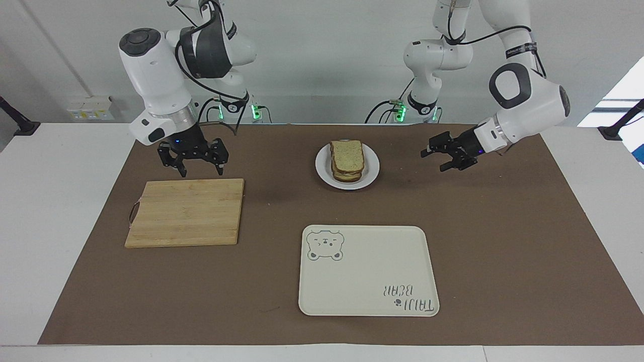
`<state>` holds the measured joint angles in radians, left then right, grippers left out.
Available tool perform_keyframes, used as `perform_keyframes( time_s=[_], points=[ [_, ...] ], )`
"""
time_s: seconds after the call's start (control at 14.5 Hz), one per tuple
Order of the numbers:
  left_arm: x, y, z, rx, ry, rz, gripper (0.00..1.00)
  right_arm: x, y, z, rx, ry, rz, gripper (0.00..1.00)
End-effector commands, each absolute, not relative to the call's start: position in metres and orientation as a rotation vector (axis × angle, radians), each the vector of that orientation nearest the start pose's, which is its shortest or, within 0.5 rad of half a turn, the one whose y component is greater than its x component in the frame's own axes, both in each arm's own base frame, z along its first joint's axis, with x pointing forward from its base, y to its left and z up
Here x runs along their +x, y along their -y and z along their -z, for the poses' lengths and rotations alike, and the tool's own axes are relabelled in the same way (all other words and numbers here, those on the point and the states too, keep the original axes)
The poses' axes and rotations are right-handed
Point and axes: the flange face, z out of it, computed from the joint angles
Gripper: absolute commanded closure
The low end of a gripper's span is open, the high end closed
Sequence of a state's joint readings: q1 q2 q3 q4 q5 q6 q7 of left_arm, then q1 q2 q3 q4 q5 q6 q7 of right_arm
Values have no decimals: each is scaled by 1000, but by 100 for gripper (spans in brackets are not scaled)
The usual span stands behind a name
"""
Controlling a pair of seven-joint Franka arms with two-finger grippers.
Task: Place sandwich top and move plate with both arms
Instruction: 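Withdraw the right gripper while the left gripper reaches toward the plate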
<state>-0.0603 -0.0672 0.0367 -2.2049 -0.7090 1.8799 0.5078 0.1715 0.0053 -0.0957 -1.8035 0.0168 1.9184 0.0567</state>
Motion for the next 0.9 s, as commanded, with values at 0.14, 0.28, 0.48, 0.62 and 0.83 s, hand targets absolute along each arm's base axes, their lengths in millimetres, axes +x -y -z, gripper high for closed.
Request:
perform_keyframes(
  time_s=[0.14, 0.28, 0.48, 0.62, 0.83],
  points=[
    [464, 87, -361, 2406, 270, 89, 0, 553, -20, -582, -3131, -50, 192, 0],
    [449, 100, -339, 2367, 260, 84, 0, 553, -12, -608, -3134, -74, 202, 0],
    [429, 114, -318, 2374, 263, 79, 0, 548, -7, -636, -3145, -87, 179, 0],
    [420, 126, -314, 2365, 269, 87, 0, 543, -3, -649, -3145, -96, 150, 0],
    [404, 133, -302, 2331, 213, 99, 13, 535, -2, -666, -3147, -100, 116, 0]
  ],
)
